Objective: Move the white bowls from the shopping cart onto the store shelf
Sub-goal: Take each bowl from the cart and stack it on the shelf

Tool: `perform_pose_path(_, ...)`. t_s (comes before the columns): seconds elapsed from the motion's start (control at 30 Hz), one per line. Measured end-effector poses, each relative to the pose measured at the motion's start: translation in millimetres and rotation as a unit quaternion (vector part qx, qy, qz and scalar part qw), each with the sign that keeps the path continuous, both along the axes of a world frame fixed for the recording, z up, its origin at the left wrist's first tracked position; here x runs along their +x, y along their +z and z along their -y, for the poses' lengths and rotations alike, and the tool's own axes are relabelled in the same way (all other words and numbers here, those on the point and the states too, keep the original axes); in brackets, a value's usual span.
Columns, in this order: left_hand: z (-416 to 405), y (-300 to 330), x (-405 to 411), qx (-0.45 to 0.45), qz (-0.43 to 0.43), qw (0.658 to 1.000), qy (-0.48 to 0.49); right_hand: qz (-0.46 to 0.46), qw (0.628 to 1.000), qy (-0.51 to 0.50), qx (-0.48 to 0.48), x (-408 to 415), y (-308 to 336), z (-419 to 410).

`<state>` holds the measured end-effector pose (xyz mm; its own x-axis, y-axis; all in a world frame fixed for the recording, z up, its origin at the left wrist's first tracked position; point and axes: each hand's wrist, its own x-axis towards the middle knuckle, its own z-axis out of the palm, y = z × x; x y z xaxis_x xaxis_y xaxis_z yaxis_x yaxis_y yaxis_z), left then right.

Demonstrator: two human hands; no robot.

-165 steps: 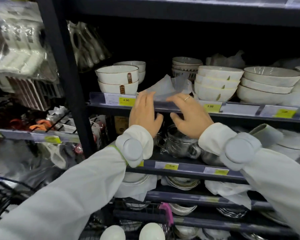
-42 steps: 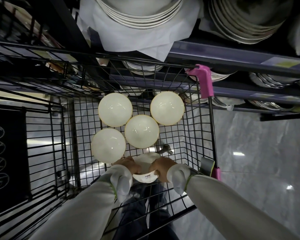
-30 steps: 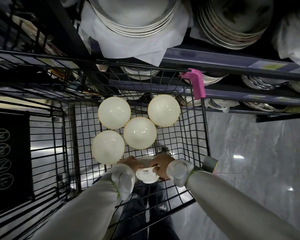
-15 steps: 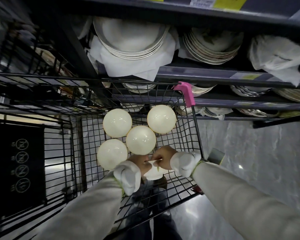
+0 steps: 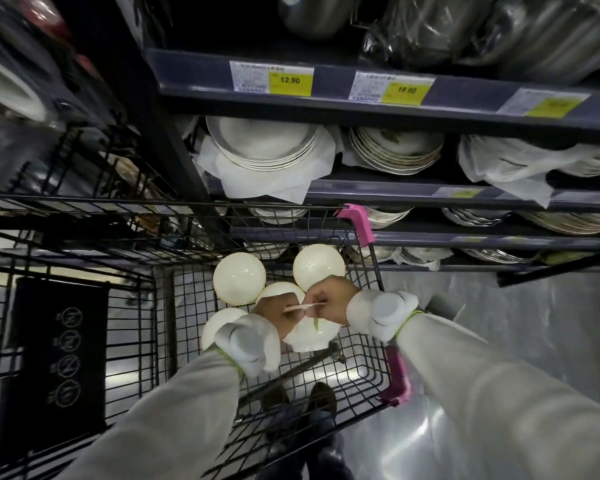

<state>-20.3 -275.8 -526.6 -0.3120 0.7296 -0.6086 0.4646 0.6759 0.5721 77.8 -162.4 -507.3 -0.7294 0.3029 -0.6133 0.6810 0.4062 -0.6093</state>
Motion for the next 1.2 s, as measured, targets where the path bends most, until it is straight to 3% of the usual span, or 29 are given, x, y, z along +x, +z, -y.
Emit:
perform_pose_path(0.17, -10.8, 30.9, -9.6, 0.064, -0.004, 0.996, 0.065, -0.032, 0.999, -0.007, 0.021, -11.2, 30.0, -11.1)
perform_pose_path(0.77, -62.8, 160.9, -50.1, 0.228, -0.010, 0.970, 0.089, -0.096, 0.992, 0.006, 0.086, -28.5, 180.8, -62.2)
perform_pose_path(1.2, -95.7, 278.2, -57.9, 0.393, 0.040, 0.914, 0.093, -0.176, 0.971, -0.010, 0.161, -16.2, 317.6, -82.1)
